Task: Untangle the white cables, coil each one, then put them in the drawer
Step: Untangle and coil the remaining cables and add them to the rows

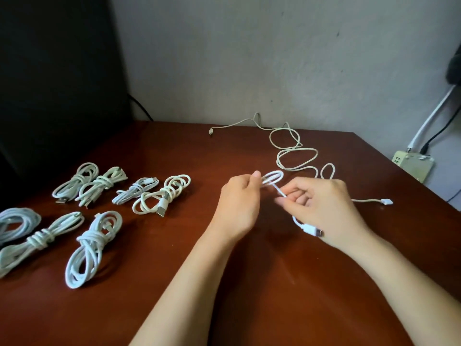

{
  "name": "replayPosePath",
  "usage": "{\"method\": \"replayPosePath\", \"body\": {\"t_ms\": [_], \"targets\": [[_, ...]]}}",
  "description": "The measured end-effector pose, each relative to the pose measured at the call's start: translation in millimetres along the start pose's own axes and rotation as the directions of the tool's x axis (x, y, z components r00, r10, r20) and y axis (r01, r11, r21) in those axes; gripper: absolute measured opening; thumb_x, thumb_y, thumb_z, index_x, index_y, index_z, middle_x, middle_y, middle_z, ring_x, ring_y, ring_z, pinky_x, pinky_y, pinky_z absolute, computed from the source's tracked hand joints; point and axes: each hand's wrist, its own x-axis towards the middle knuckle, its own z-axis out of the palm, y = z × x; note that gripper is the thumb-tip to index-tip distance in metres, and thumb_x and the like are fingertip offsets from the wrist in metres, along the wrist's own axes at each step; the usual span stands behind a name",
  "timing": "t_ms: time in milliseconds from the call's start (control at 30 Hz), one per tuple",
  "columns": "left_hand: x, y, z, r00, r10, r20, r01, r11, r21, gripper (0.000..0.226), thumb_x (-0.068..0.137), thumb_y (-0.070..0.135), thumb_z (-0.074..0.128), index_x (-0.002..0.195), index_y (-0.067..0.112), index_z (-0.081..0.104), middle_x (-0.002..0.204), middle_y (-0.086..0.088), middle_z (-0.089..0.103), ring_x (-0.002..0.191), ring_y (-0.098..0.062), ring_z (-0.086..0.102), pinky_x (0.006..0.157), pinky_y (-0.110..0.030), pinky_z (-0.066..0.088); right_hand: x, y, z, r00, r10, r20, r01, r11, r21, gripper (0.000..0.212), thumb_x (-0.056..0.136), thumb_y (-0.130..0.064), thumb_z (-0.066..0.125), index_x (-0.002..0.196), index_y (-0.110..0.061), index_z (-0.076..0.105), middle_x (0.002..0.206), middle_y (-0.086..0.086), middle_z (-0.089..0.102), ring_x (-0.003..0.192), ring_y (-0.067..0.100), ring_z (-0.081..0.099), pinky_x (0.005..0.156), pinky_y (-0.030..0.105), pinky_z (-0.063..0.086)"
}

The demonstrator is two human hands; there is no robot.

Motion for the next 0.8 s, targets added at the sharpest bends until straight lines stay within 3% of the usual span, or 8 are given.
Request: {"method": "replayPosePath", "body": {"t_ms": [33, 100, 233, 333, 467, 600, 733, 800], "targets": [[-1, -1, 0, 0.999, 0.027, -0.041, -0.020, 0.988, 0.151, 0.046, 0.104, 0.026, 0.034, 0.060, 0.013, 0.040, 0.054, 0.005, 0.037, 0.051, -0.010, 0.031, 0.057, -0.031, 0.020, -1, 0, 4, 1.000, -0.021, 0.001, 0.021, 0.999, -0.024, 0.010, 0.071, -0.007, 0.081, 0.072, -0.014, 0.073, 0.053, -0.007, 0.059, 0.051, -0.002, 0.053, 0.057, 0.002, 0.039], [0, -5, 2, 0.995, 0.038, -0.092, -0.019, 0.980, 0.200, 0.046, 0.104, 0.026, 0.035, 0.059, 0.014, 0.038, 0.054, 0.005, 0.037, 0.052, -0.011, 0.031, 0.057, -0.030, 0.018, -4, 0, 11, 0.999, -0.040, -0.020, 0.039, 0.999, -0.034, 0.012, 0.070, -0.007, 0.082, 0.078, -0.012, 0.074, 0.051, -0.008, 0.057, 0.050, -0.003, 0.052, 0.058, 0.002, 0.040], [9, -11, 4, 0.994, -0.060, -0.090, 0.039, 0.976, -0.214, 0.043, 0.104, 0.027, 0.035, 0.065, 0.014, 0.049, 0.056, 0.004, 0.034, 0.049, -0.012, 0.028, 0.052, -0.033, 0.022, -4, -5, 10, 0.997, -0.059, -0.050, 0.060, 0.998, 0.027, 0.025, 0.075, -0.013, 0.079, 0.090, -0.024, 0.062, 0.058, -0.009, 0.057, 0.054, 0.004, 0.054, 0.056, 0.006, 0.040], [11, -10, 5, 0.984, -0.168, 0.056, 0.167, 0.772, -0.613, 0.043, 0.105, 0.024, 0.031, 0.082, 0.005, 0.062, 0.058, 0.002, 0.033, 0.043, -0.005, 0.026, 0.050, -0.023, 0.021, -3, -7, 5, 0.978, -0.211, -0.005, 0.210, 0.977, -0.024, 0.008, 0.082, -0.012, 0.072, 0.086, -0.019, 0.069, 0.068, -0.002, 0.058, 0.063, 0.011, 0.053, 0.058, 0.013, 0.041], [12, -11, 3, 0.960, -0.248, 0.128, 0.261, 0.637, -0.725, 0.044, 0.106, 0.026, 0.028, 0.084, 0.003, 0.059, 0.058, 0.002, 0.030, 0.044, -0.006, 0.022, 0.049, -0.021, 0.022, -5, -8, 2, 0.946, -0.227, 0.232, 0.237, 0.971, -0.019, 0.015, 0.087, -0.016, 0.059, 0.087, -0.017, 0.073, 0.086, -0.010, 0.062, 0.074, 0.002, 0.058, 0.066, 0.011, 0.040], [12, -16, 4, 0.971, -0.231, 0.066, 0.219, 0.740, -0.636, 0.042, 0.105, 0.026, 0.032, 0.081, 0.003, 0.059, 0.053, 0.004, 0.031, 0.042, -0.005, 0.025, 0.047, -0.020, 0.023, -9, -11, 2, 0.886, -0.208, 0.413, 0.212, 0.977, 0.038, 0.024, 0.087, -0.007, 0.054, 0.091, -0.023, 0.070, 0.089, -0.018, 0.056, 0.074, 0.007, 0.057, 0.067, 0.016, 0.042], [9, -15, 4, 0.983, -0.185, 0.013, 0.165, 0.839, -0.519, 0.042, 0.104, 0.028, 0.036, 0.080, 0.006, 0.063, 0.054, 0.002, 0.036, 0.047, -0.008, 0.033, 0.051, -0.024, 0.028, -9, -16, -1, 0.876, -0.284, 0.389, 0.303, 0.953, 0.014, 0.016, 0.084, -0.010, 0.068, 0.089, -0.025, 0.065, 0.079, -0.017, 0.055, 0.072, 0.004, 0.056, 0.065, 0.025, 0.049], [7, -16, 4, 0.993, -0.119, -0.017, 0.106, 0.931, -0.349, 0.045, 0.103, 0.030, 0.038, 0.075, 0.005, 0.063, 0.058, -0.004, 0.041, 0.052, -0.013, 0.037, 0.054, -0.027, 0.032, -9, -18, -3, 0.873, -0.343, 0.347, 0.364, 0.932, 0.007, 0.013, 0.084, -0.010, 0.069, 0.087, -0.022, 0.063, 0.072, -0.020, 0.049, 0.066, 0.000, 0.050, 0.058, 0.022, 0.045]]}}
